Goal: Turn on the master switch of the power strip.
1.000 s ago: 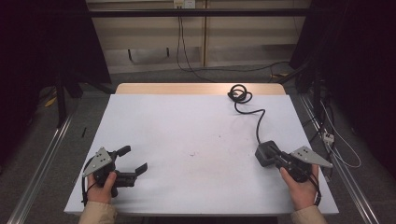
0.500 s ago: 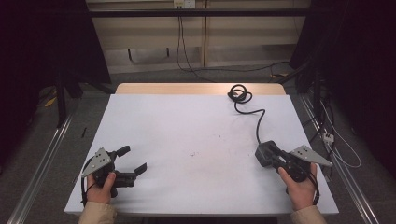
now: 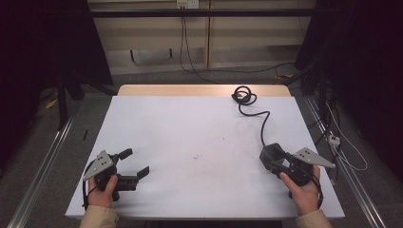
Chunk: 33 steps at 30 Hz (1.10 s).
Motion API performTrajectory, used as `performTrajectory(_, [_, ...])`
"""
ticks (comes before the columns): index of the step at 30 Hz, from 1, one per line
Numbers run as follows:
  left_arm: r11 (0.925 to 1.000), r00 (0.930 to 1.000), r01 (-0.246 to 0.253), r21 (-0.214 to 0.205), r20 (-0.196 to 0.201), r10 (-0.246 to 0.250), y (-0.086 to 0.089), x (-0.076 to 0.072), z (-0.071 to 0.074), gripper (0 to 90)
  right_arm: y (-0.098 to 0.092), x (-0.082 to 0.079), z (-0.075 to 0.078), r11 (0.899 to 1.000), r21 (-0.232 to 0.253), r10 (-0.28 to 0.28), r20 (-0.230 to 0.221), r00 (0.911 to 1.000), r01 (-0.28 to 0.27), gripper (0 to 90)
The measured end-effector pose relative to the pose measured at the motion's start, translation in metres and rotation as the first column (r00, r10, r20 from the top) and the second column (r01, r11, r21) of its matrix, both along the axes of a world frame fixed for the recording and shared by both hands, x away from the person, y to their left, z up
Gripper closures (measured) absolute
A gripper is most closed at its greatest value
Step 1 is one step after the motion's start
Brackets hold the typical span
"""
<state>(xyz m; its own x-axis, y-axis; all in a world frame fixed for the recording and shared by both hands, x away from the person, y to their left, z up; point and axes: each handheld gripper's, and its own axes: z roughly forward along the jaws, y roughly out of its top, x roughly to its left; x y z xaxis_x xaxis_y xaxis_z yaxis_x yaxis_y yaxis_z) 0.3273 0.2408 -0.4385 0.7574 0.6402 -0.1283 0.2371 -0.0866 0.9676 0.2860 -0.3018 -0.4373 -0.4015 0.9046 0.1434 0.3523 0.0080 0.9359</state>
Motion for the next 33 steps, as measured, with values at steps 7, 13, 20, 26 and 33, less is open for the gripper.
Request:
performTrajectory(7, [1.0, 1.0, 0.001, 0.001, -0.002, -0.001, 0.0, 0.0, 0.0, 2.6, 0.001, -0.001, -0.001, 1.0, 0.001, 0.015, -0.014, 0.9998, -0.015, 31.5])
performTrajectory(13, [1.0, 1.0, 0.002, 0.002, 0.0, -0.002, 0.0, 0.0, 0.0, 2.6, 0.004, -0.003, 0.0, 0.999, -0.002, 0.042, -0.004, 0.9991, -0.042, 25.2])
performTrajectory(20, [1.0, 1.0, 0.001, 0.002, 0.0, -0.001, 0.0, 0.0, 0.0, 2.6, 0.006, -0.006, -0.001, 0.998, -0.001, 0.07, -0.005, 0.9975, -0.07, 22.9])
performTrajectory(26, [1.0, 1.0, 0.002, 0.002, 0.0, -0.002, 0.0, 0.0, 0.0, 2.6, 0.008, -0.009, -0.002, 0.995, -0.003, 0.1, -0.005, 0.9949, -0.1, 19.2])
performTrajectory(33, [1.0, 1.0, 0.003, 0.001, -0.002, -0.003, -0.001, 0.0, 0.0, 2.6, 0.01, -0.015, -0.001, 0.99, -0.002, 0.138, 0.012, 0.9904, -0.138, 16.4])
